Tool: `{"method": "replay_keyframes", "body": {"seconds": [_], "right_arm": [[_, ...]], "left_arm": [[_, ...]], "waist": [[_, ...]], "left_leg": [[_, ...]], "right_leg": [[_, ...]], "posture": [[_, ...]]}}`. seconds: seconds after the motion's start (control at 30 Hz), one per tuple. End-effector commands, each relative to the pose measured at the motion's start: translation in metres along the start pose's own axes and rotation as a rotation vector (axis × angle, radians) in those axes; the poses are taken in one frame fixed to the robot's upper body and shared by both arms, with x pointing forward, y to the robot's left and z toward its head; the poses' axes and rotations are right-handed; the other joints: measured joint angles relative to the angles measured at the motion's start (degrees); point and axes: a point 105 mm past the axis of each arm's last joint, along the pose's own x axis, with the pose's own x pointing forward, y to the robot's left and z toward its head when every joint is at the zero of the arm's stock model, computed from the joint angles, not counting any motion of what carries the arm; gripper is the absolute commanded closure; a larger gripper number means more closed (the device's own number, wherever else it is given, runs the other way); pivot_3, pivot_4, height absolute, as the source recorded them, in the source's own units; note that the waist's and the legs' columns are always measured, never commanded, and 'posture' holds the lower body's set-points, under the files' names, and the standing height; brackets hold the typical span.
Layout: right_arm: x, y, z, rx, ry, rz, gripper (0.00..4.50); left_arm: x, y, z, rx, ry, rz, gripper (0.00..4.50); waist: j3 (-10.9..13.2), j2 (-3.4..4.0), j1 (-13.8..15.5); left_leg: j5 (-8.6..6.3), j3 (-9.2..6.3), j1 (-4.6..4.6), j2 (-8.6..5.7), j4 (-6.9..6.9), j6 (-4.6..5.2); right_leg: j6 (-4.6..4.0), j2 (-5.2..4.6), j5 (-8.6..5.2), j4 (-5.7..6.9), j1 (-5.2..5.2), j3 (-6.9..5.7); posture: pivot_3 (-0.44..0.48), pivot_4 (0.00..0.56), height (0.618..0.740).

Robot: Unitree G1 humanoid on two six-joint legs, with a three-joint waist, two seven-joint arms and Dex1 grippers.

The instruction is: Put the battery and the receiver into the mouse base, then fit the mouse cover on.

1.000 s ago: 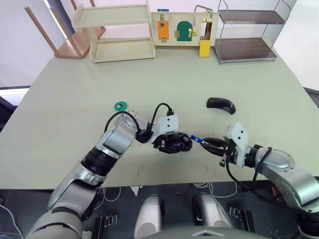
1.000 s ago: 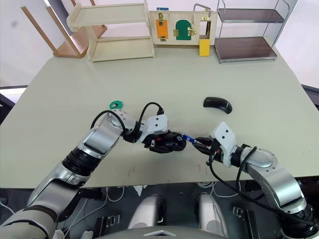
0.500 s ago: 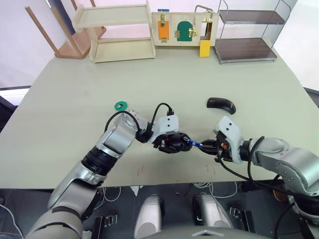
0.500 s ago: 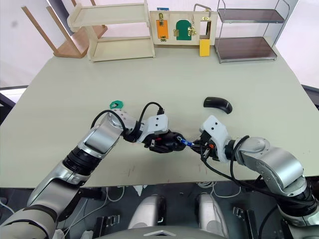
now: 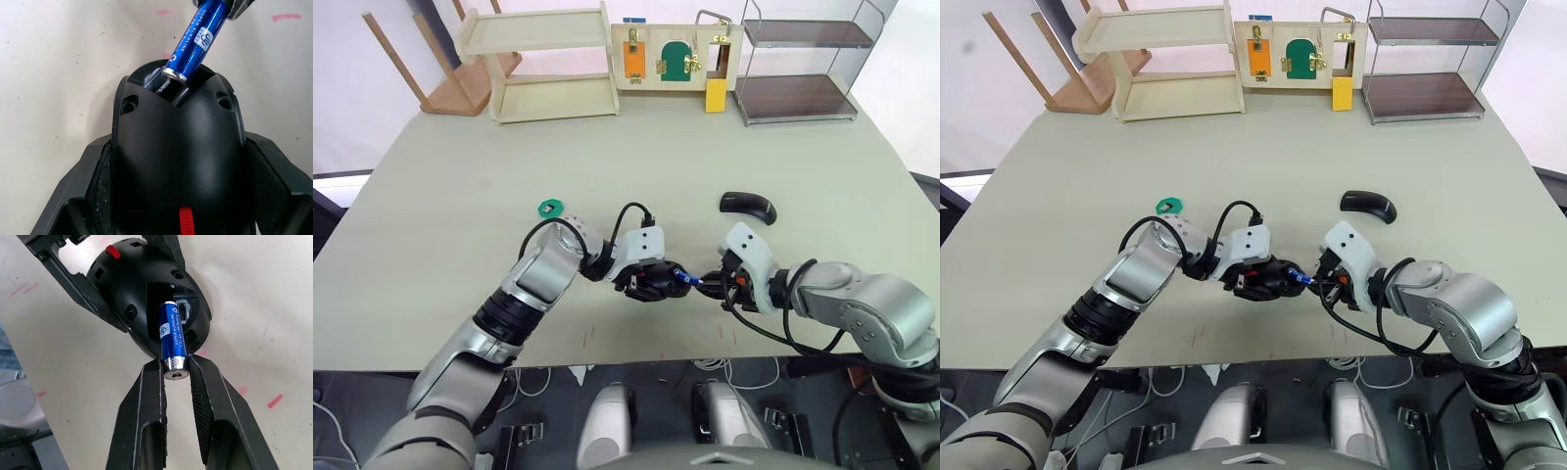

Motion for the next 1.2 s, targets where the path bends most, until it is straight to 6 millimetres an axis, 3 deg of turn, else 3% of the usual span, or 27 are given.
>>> {"method": "replay_keyframes", "body": {"seconds": [0.03,1.2], "right_arm": [[-0.001,0.003,0.005,-0.009,-0.001,-0.004,4.33],[0.012,0.008,0.025,-0.063,0.054,0.012,4.33]], "left_arm": [[0.014,-0.015,-0.023,-0.066,0.073,-0.073,1.57],[0.017,-0.021,-0.024,-0.071,0.07,-0.083,1.57]], "waist": [[0.0,0.0,0.0],[0.0,0.01,-0.1]], "left_leg": [[0.0,0.0,0.0,0.0,0.0,0.0],[0.0,-0.01,-0.04,0.0,-0.02,0.0]], "right_leg": [[0.0,0.0,0.0,0.0,0.0,0.0],[0.01,-0.02,-0.02,-0.05,-0.01,-0.03]], "posture": [[0.0,0.15,0.74],[0.0,0.15,0.74]]}}
